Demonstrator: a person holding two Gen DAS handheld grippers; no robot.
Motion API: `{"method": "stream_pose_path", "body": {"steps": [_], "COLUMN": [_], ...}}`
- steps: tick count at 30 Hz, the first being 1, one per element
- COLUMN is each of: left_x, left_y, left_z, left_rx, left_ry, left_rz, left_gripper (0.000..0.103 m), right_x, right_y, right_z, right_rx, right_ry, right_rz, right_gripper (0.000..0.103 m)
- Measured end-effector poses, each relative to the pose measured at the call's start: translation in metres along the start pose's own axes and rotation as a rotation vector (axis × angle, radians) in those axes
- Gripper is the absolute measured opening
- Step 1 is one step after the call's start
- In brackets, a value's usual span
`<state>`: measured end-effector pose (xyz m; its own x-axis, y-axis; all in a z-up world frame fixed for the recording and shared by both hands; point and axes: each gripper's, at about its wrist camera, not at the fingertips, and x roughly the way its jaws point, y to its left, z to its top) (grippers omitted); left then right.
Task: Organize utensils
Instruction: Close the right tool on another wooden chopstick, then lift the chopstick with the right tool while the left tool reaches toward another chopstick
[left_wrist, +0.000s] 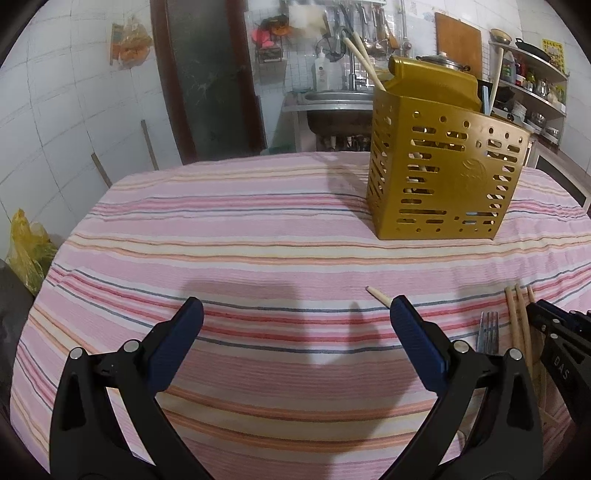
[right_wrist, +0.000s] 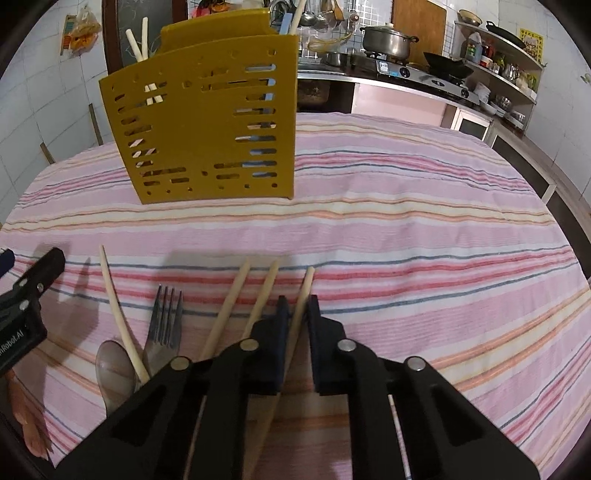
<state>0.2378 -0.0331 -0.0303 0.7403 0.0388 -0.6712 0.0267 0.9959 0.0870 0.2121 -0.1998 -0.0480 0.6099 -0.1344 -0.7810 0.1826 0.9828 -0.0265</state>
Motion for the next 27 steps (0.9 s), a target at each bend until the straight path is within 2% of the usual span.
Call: {"method": "stream_pose_path", "body": {"steps": [6,9,12,15,19,21,23,24,26,27], "left_x": [0.002,0.006,0.015,0.029,0.042,0.043,0.043,0.043,0.044,0.045], "left_y": [-0.008,-0.015,-0.024,-0.033,-0.043,-0.047,-0.051,-0.053,-0.056,-0.058], "left_z": [0.011,0.015,0.015,0.013,0.011,0.011,0.012,0.013,0.015,0.016], "left_rx": [-0.037,-0.059,-0.071,-0.094,-0.101,-0.11,-0.106,-0.103,-0.092,-0.085], "left_ry": [0.054,0.1,0.14,0.192,0.236,0.232,0.23,0.23,0.232,0.233], "left_rz": [-0.02,-0.015,-0.015,-0.016,-0.017,-0.004,-0.013,-0.016,-0.026,-0.035], "left_gripper": [0.098,0.098,0.097,0.092,0.069,0.065,0.048,0.044,0.023,0.019], "right_x": [0.004,0.006,0.01,0.01,0.01,0.01,0.011,0.012,0.012,0.012], "right_y": [-0.015,-0.029,-0.045,-0.045,-0.047,-0.049,-0.05,-0.05,-0.05,-0.05], "right_z": [0.009,0.014,0.015,0.015,0.014,0.013,0.013,0.014,0.014,0.014], "right_rx": [-0.024,-0.027,0.014,0.002,0.01,0.02,0.026,0.025,0.025,0.029], "right_ry": [0.016,0.014,0.016,0.004,-0.002,-0.002,-0.002,-0.003,-0.006,-0.007], "right_rz": [0.013,-0.009,0.027,0.026,0.039,0.05,0.055,0.054,0.053,0.055], "right_gripper": [0.006,0.006,0.006,0.006,0.006,0.006,0.006,0.006,0.006,0.006]}}
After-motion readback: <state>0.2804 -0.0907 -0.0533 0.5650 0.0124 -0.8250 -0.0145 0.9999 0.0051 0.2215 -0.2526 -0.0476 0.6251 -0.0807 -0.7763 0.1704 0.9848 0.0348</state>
